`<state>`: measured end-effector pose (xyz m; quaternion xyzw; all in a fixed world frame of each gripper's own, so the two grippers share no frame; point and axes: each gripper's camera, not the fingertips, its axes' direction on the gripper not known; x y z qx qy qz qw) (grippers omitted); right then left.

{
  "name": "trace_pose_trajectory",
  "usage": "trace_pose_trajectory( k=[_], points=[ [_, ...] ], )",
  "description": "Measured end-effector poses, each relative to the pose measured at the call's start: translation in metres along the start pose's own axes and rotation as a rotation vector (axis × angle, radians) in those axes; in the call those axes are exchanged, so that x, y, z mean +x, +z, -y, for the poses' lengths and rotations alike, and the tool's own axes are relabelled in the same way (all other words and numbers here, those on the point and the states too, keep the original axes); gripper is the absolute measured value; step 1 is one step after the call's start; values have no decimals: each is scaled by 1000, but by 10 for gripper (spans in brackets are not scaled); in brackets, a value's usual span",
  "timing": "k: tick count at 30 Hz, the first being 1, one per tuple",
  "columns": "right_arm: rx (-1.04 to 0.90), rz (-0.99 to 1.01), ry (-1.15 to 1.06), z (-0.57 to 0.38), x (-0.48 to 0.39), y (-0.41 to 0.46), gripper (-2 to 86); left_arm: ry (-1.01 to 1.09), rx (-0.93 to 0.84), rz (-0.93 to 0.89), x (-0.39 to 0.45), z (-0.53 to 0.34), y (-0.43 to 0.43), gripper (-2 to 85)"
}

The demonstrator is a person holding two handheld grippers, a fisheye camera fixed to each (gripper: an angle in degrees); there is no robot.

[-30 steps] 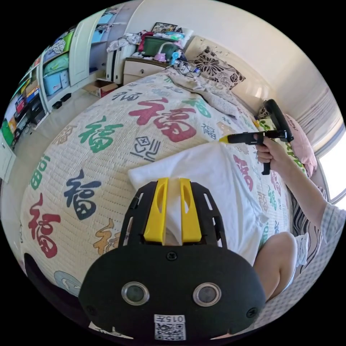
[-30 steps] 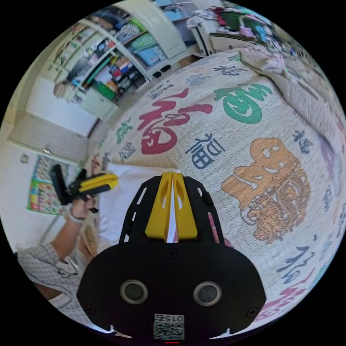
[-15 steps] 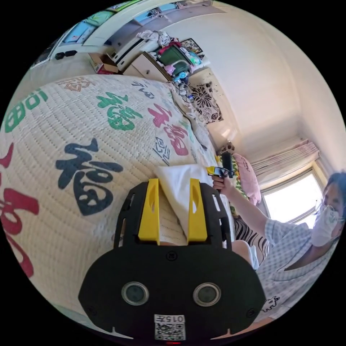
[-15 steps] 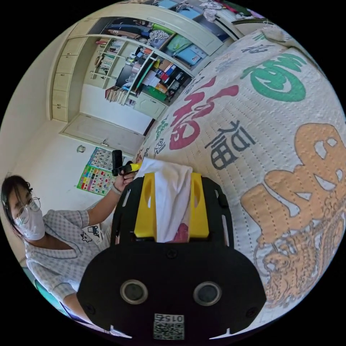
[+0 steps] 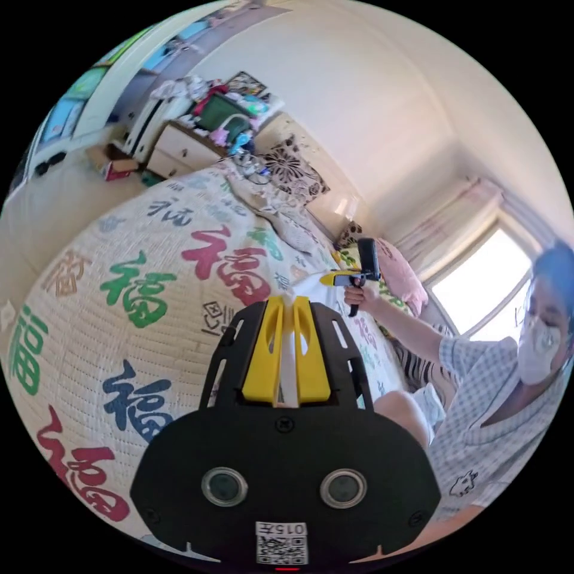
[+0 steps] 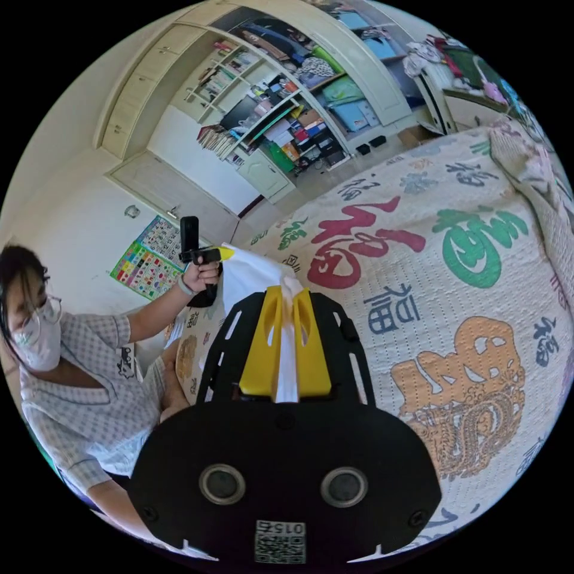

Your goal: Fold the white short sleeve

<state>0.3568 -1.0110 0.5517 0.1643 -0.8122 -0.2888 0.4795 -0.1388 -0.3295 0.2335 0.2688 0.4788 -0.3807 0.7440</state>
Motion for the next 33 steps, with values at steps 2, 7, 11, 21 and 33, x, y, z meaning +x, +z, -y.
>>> trace_pose_trajectory(
  k=[2,7,11,21,33],
  points=[
    [-19,6,-116,-31,-42,-12,22,149,-26,-19,42,-18,-9,5],
    [-108,-44,-285,-117,-119,-7,26,380,-109,20,119,-87,-8,9],
    [-246,-211,-312,-179,-147,34,37,379,-244,97,137,-143,26,19],
    [-254,-141,-184,-229,-180,5,81,296,-271,199,173,-174,14,67],
    [-364,8,-68,-263,-176,59,3,139,-350,170,144,-195,79,15]
  ],
)
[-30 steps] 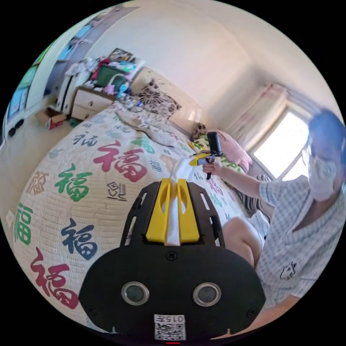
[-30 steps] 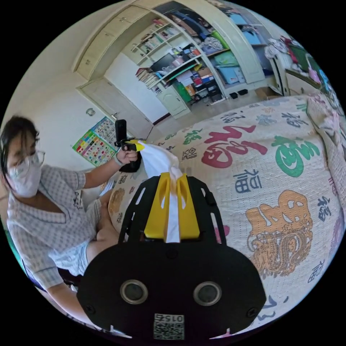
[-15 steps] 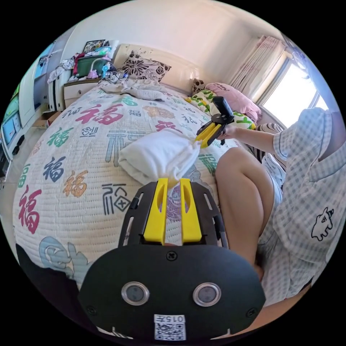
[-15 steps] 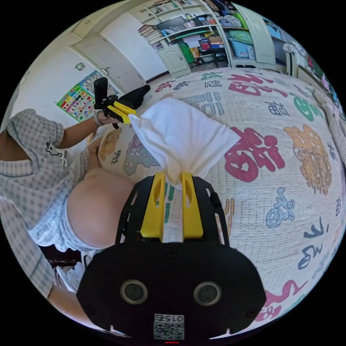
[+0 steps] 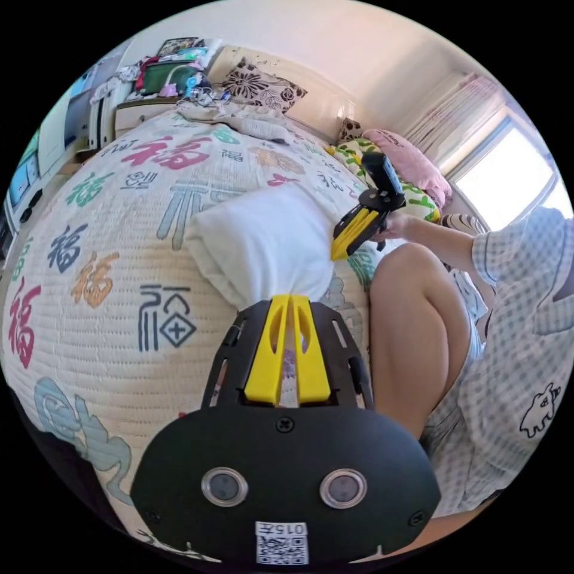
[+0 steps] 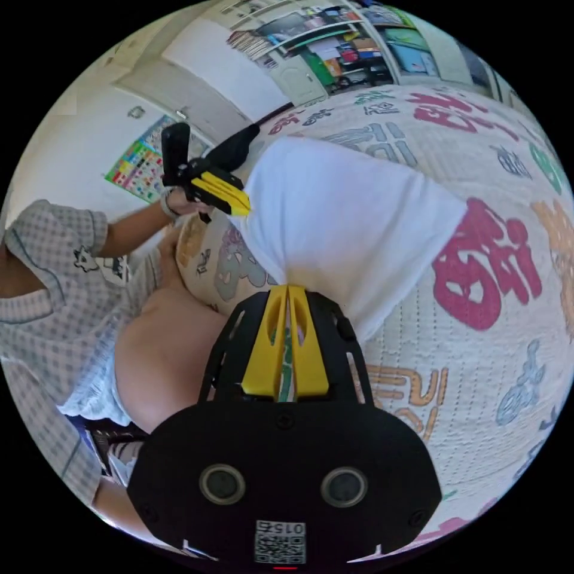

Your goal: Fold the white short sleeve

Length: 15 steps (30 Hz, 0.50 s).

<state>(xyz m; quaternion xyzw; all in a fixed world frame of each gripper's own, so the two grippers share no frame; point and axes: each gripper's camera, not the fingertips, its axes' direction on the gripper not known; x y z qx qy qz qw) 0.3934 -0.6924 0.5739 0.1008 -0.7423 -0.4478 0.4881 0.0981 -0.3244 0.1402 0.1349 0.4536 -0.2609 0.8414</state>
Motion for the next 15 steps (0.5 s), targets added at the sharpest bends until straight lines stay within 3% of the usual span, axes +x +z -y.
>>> trace_pose_trajectory(
  k=[4,8,11,15],
  points=[
    [152,34,92,-46,1,-35,16,-122,108,-44,-13,-20,-20,20],
    [341,23,217,-79,23,-69,77,-302,263,-95,-48,-38,-40,95],
    [344,235,293,-77,52,-56,125,-398,267,-213,-71,-36,-24,144],
    [306,332,246,-55,49,-31,125,-377,230,-313,-74,-21,-3,166]
  ],
)
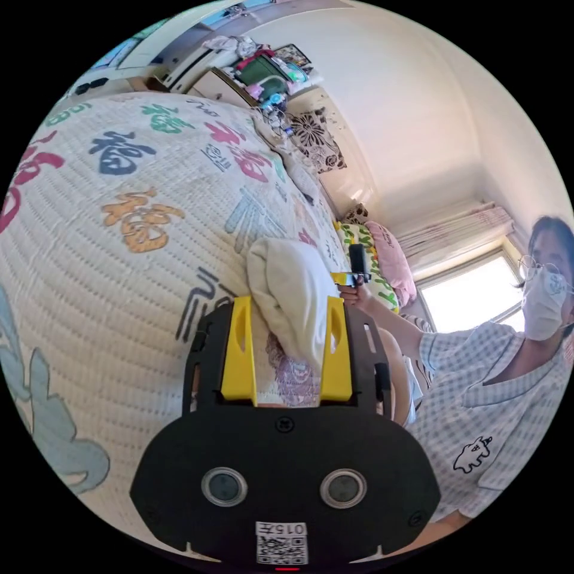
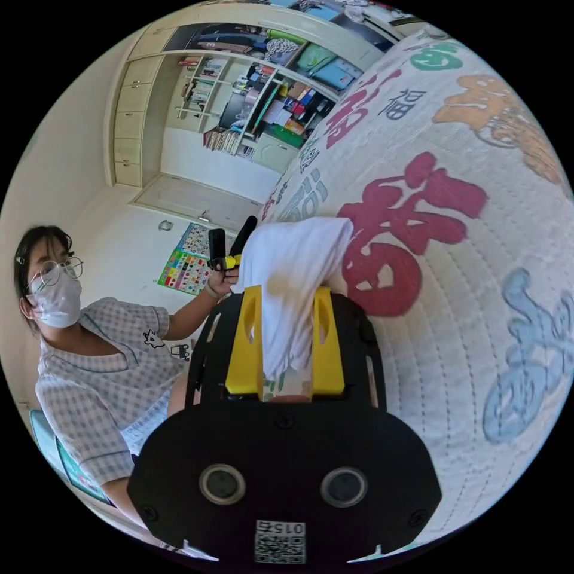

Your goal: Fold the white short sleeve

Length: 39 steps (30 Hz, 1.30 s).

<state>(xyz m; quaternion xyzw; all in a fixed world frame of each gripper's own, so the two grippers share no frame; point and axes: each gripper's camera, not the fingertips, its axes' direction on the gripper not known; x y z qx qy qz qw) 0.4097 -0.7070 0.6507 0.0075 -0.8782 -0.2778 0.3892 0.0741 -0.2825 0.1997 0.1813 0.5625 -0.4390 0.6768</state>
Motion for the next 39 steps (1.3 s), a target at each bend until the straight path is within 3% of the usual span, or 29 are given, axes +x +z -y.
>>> trace_pose_trajectory(
  k=[12,19,24,30,34,39],
  points=[
    [-53,-52,26,-27,-60,33,56,-57,-42,-80,13,-20,15,64],
    [-4,-87,-60,-83,-181,13,52,62,-1,-187,107,-53,-16,60],
    [92,-294,-125,-164,-289,-25,53,206,-53,-305,208,-69,0,60],
    [265,-464,59,-317,-360,-50,55,305,-251,-475,318,-114,84,61],
    [364,-510,241,-427,-376,-29,54,328,-491,-546,371,-158,157,61],
    [405,-523,489,-514,-353,26,55,391,-790,-420,402,-211,232,62]
  ],
)
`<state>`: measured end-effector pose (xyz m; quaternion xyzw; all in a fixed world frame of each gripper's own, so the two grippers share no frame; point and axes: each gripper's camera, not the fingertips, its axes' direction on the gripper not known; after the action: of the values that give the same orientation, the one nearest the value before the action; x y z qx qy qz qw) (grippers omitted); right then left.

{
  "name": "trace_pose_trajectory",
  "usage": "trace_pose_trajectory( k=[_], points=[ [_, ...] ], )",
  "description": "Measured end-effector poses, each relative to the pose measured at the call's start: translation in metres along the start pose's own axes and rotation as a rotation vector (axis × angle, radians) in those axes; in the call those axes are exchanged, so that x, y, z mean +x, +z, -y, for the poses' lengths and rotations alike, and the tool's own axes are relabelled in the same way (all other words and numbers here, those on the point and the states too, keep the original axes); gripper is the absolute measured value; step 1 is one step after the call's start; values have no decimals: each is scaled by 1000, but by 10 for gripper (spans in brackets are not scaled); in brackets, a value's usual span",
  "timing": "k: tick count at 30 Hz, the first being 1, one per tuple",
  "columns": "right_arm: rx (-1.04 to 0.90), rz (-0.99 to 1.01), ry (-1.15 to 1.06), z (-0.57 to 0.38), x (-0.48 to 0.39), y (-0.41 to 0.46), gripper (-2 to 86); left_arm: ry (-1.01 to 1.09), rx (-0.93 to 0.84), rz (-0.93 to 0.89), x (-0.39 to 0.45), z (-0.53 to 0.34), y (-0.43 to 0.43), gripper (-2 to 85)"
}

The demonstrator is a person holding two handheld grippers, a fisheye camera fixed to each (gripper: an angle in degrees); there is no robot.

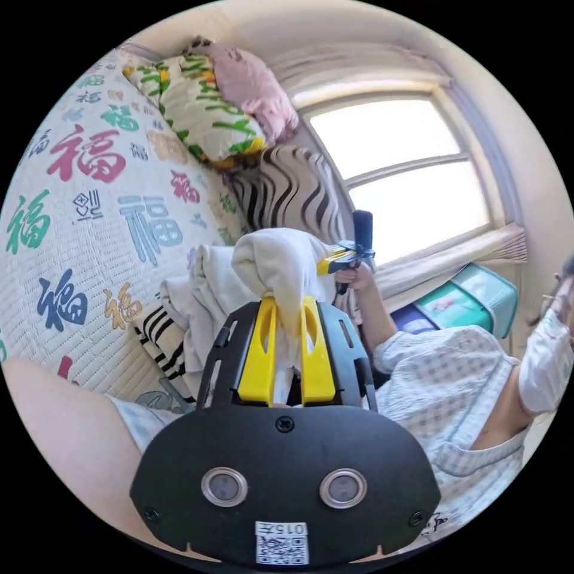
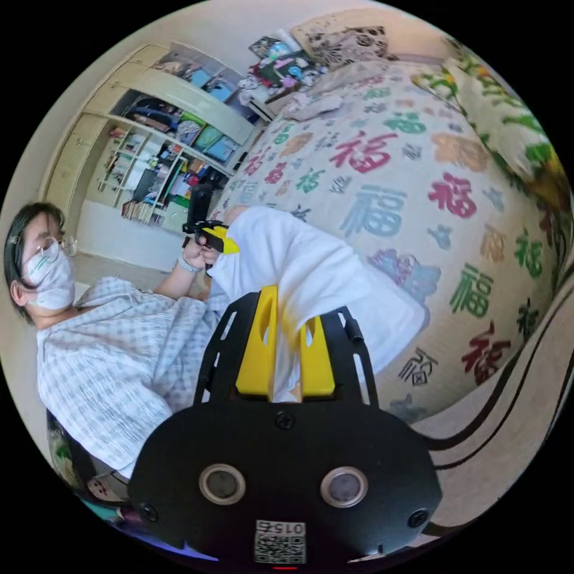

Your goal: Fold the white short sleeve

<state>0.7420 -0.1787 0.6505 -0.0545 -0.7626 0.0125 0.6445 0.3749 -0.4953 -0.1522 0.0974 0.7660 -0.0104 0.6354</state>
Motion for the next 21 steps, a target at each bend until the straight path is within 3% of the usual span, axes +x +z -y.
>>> trace_pose_trajectory(
  k=[4,9,11,15,18,21],
  points=[
    [-101,-104,78,-25,12,53,51,-24,-25,73,3,-13,16,60],
    [0,-241,9,-15,-31,52,16,7,77,157,32,-52,-28,54],
    [-2,-353,-107,10,-73,72,7,14,229,159,45,-91,-74,49],
    [9,-351,-417,65,-162,137,1,-86,559,292,56,-190,-160,52],
    [10,-257,-688,115,-248,218,2,-301,834,496,61,-304,-223,58],
    [-18,-10,-875,162,-332,318,16,-554,1065,690,75,-423,-263,68]
  ],
)
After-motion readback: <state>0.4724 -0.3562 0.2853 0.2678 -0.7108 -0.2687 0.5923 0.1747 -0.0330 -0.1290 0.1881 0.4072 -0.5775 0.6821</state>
